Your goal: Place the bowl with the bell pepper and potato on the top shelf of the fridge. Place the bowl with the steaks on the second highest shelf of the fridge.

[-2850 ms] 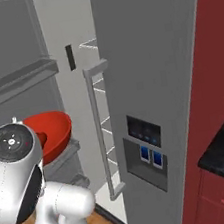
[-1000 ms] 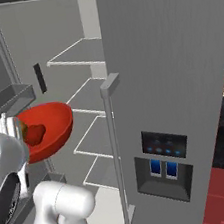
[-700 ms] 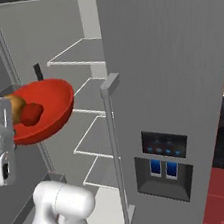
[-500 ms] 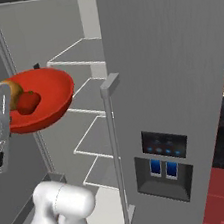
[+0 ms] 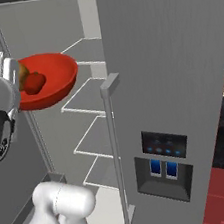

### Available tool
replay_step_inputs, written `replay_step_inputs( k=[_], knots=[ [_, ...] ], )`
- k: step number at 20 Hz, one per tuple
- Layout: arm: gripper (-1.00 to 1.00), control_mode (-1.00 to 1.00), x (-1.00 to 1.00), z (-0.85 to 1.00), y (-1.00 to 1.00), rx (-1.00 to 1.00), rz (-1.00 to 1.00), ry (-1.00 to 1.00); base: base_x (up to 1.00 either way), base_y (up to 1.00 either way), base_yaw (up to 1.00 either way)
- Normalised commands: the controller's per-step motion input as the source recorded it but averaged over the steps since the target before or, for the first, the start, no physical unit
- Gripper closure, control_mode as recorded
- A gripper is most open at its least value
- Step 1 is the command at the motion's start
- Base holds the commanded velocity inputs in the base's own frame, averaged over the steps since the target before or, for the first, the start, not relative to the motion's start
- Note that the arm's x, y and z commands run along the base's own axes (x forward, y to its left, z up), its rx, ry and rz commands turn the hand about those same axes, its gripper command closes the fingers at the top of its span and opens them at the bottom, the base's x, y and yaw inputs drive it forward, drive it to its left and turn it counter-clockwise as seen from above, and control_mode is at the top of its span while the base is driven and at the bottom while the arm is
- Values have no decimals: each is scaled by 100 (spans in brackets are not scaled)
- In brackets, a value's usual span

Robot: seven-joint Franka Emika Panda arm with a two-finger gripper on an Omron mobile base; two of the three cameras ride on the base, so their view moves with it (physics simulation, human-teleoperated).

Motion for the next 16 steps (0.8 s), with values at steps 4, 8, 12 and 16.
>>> replay_step_inputs(
  k=[4,8,12,16],
  knots=[
    [100,-100,100,0,1,0,-4,0,0,0,0],
    [100,-100,100,0,0,0,-7,0,0,0,0],
    [100,-100,100,0,0,0,-9,0,0,0,0],
    [100,-100,100,0,0,0,-6,0,0,0,0]
  ],
)
